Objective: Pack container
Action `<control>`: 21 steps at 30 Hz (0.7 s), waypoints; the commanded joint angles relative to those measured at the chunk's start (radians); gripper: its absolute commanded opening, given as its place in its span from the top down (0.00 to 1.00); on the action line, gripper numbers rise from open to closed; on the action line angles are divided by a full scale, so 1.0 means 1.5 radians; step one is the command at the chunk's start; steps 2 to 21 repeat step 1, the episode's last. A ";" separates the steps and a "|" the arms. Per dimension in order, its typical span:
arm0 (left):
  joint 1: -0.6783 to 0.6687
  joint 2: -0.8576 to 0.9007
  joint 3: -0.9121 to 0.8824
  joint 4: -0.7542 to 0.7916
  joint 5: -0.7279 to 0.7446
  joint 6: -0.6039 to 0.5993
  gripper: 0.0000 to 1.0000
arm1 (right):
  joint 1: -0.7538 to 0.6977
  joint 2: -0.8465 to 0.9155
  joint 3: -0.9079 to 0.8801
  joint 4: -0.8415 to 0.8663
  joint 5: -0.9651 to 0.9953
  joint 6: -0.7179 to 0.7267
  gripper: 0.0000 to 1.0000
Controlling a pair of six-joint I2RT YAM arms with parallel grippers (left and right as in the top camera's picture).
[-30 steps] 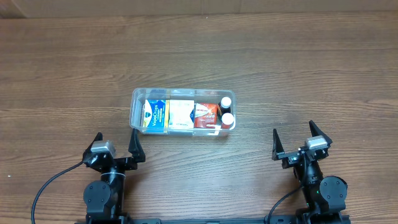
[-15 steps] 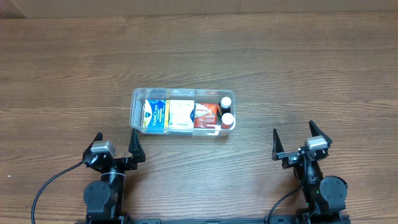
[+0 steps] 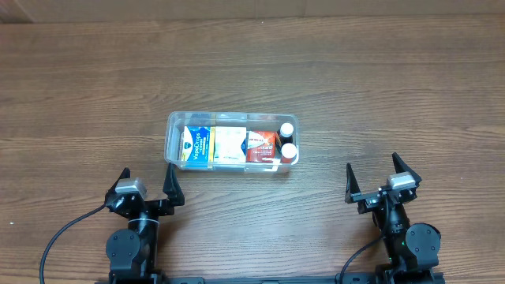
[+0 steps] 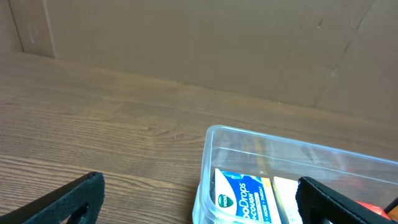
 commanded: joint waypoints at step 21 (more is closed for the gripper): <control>-0.004 -0.007 -0.002 0.001 0.012 -0.004 0.00 | -0.002 -0.007 -0.007 0.004 -0.001 -0.002 0.00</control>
